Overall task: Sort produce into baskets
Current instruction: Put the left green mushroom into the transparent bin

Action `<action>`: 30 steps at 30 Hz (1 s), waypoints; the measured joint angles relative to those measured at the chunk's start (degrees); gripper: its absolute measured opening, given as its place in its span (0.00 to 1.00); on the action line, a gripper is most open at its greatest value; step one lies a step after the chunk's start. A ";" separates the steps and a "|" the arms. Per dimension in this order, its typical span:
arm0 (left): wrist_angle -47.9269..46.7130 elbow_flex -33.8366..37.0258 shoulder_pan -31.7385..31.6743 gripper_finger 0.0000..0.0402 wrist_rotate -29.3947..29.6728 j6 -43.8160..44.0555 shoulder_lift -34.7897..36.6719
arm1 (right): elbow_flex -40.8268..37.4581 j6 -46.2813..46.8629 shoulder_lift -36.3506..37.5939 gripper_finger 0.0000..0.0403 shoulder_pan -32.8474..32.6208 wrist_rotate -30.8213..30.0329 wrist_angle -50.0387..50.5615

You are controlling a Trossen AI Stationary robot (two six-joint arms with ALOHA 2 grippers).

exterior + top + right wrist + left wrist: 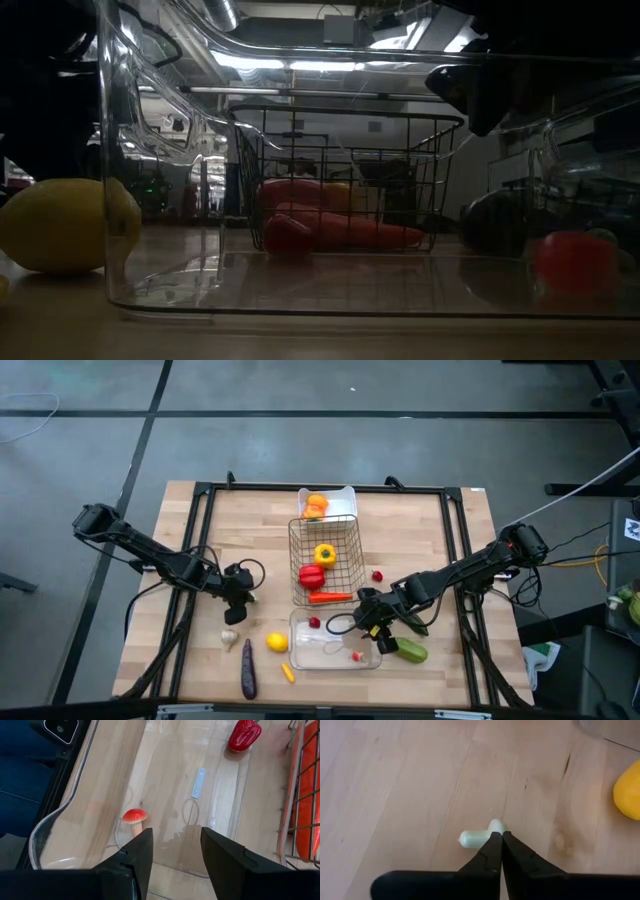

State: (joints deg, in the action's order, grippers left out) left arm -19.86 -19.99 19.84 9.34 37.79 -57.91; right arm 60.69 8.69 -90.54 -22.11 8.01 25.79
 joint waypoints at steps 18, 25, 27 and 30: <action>6.04 -0.87 0.02 0.01 -0.44 -0.15 0.97 | 7.44 0.05 0.83 0.41 0.00 -2.50 13.10; 8.11 -4.11 0.00 0.00 -0.69 -0.47 1.82 | 13.12 -0.02 0.84 0.41 0.00 -6.64 20.52; 10.57 -4.92 0.00 0.00 -1.22 -0.47 1.93 | 13.99 -0.02 0.85 0.41 0.00 -7.65 22.23; 14.42 -5.77 0.04 0.01 -1.62 -0.49 2.25 | 15.34 -0.02 0.87 0.41 0.02 -8.54 24.41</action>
State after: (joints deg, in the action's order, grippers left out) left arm -5.44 -25.75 19.88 7.72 37.30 -55.66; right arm 76.02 8.67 -89.67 -22.09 -0.53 50.20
